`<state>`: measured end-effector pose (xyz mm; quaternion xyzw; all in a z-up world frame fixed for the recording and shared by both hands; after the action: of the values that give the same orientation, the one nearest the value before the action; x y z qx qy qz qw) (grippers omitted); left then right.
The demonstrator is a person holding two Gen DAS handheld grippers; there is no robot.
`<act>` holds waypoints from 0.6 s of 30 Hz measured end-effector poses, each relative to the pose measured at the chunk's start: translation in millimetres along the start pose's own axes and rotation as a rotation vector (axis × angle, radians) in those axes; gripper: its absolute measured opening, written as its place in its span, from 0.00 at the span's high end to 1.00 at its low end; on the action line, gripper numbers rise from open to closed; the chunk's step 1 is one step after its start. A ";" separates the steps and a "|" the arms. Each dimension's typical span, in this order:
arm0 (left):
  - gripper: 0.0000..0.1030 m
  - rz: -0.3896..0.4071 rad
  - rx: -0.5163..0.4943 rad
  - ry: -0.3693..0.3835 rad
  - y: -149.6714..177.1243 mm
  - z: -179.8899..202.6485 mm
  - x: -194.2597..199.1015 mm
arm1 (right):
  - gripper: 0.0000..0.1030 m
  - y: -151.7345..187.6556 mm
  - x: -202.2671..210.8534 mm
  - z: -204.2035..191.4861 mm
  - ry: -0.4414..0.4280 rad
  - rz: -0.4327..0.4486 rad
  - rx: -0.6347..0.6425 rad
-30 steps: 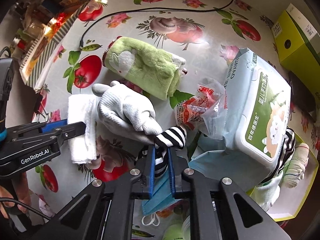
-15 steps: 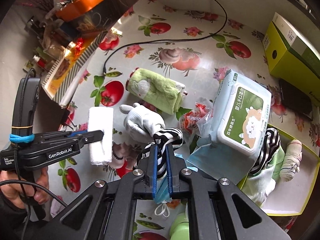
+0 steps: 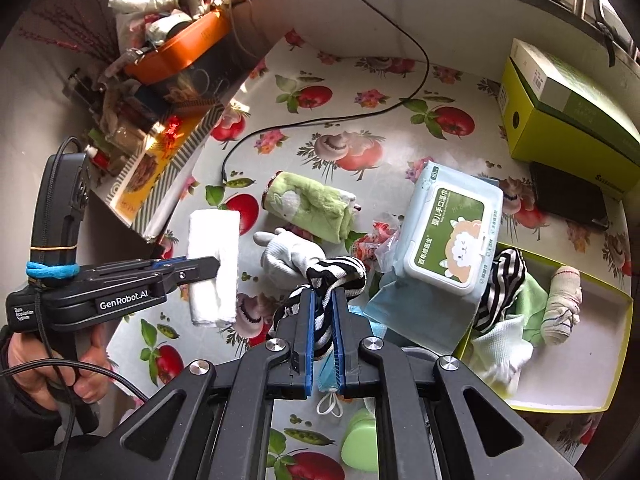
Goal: Organize soft objects
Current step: 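Carry the striped sock into the lid and open the right gripper while the left carries the towel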
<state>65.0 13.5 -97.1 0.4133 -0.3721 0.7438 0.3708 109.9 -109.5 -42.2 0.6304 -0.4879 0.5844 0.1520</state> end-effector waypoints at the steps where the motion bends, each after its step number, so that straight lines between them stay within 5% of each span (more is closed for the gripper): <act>1: 0.86 0.002 -0.010 0.002 -0.7 4.6 1.4 | 0.92 0.5 2.9 2.5 0.001 0.006 -0.006; 18: 0.86 0.011 -0.145 0.026 -9.0 64.9 7.5 | 0.92 9.7 40.6 36.6 0.024 0.080 -0.089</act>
<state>91.8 -36.4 -63.4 0.3738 -0.4223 0.7223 0.4003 117.3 -159.8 -19.9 0.5959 -0.5364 0.5751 0.1625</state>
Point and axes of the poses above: each gripper's, at about its wrist camera, not at the fingertips, and x roughly against the way its jaws point, z to its right, y to its underside, the point moved 10 cm from there along -x, roughly the way its jaws point
